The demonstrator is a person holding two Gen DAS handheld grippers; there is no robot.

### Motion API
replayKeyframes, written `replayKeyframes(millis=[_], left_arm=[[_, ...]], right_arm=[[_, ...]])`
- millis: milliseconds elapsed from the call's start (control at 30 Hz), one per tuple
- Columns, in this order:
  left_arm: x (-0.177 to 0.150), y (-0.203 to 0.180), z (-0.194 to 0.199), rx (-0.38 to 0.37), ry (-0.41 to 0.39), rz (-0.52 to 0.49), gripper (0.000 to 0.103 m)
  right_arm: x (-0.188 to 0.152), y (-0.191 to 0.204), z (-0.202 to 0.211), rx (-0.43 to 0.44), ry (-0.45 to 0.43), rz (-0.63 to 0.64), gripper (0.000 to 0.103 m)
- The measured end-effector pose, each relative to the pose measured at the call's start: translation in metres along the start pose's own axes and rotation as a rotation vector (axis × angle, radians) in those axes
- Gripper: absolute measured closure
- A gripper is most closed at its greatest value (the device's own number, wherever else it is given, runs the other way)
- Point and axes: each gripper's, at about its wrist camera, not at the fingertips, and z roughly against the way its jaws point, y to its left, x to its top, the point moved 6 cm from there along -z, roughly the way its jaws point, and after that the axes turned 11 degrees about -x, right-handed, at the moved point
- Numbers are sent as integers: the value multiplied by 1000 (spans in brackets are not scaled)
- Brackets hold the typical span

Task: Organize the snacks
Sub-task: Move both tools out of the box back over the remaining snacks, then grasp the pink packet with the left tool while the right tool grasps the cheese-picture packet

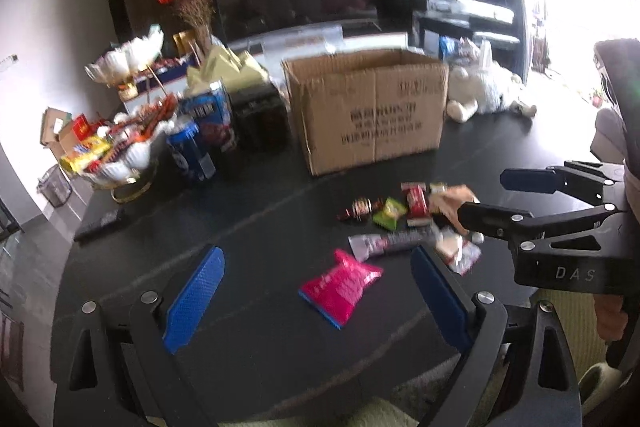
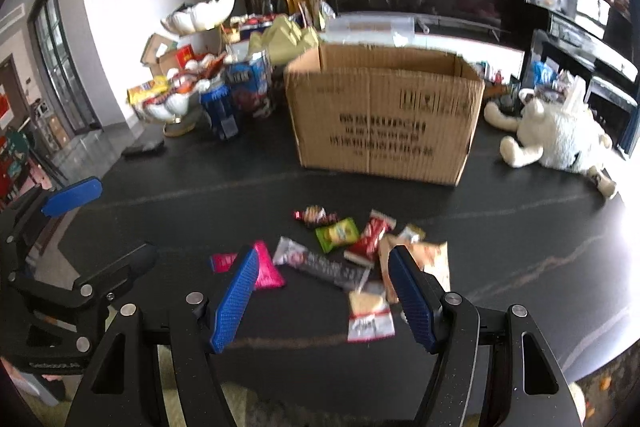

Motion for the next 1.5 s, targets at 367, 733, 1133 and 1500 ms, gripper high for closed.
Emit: replayKeyframes(millis=[367,733,1133,1500], left_arm=[[-26,0,-47,-51,134,-11,7],[-36,14,-91,-104,229,-5,7],[-43,11,-128,-123,280,-48,8],[-49,13,-149,-189,315,63,31]], right_arm=[[-32,-8,-39,-28,143,-11,35],[-44,-5,-81,-46,251,27,35],[-50,-9,-97,-70,282,40,35],[-53,-10,-110,-47,311,24,36]])
